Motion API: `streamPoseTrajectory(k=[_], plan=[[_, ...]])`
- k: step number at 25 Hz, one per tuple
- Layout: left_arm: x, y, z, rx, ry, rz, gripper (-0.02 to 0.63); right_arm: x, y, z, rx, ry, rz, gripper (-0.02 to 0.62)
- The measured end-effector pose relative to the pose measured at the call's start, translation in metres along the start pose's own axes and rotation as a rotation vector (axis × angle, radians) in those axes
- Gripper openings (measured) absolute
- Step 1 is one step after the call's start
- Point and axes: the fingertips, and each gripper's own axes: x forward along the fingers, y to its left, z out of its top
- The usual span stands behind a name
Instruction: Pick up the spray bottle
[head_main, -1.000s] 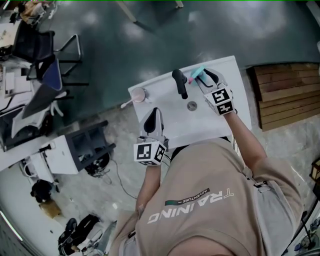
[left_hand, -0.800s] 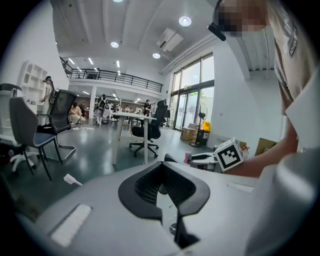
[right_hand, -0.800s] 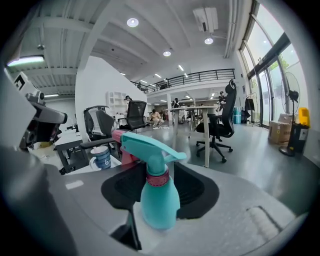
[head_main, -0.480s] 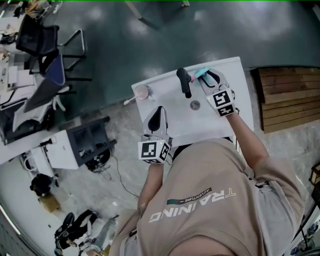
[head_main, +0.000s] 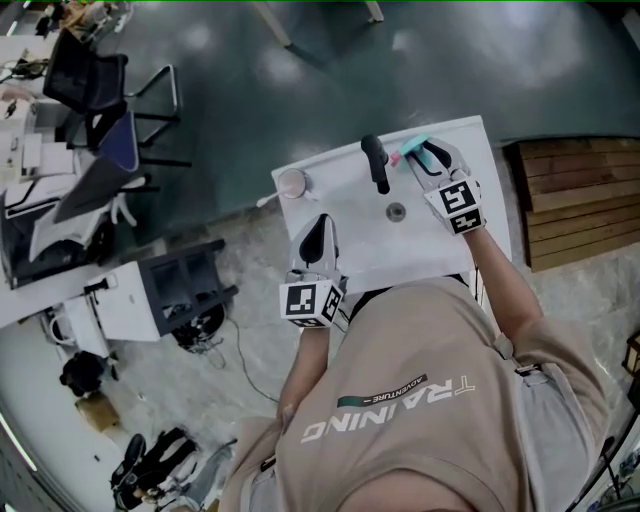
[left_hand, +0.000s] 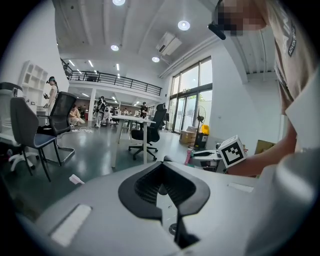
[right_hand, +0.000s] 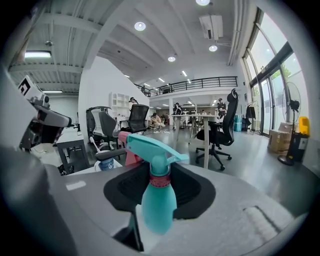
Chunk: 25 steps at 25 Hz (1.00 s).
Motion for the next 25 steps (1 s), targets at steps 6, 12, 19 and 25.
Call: streamPoseTrajectory(k=[6, 12, 19, 25], plan=[[-0.014, 0.006, 0.005, 0.030, -0.028, -0.009, 0.014, -0.024, 0.008, 0.029, -0.015, -0.042, -0.007, 0.130], [-0.019, 0.005, 0.012, 0.058, -0.071, -0.036, 0.014, -0.049, 0.013, 0.059, -0.009, -0.090, -0.016, 0.130], [-0.021, 0.009, 0.023, 0.044, -0.106, -0.055, 0.014, -0.072, 0.036, 0.091, -0.022, -0.124, 0.025, 0.132], [-0.026, 0.015, 0.034, 0.043, -0.144, -0.071, 0.014, -0.084, 0.065, 0.114, -0.062, -0.150, 0.070, 0.131]])
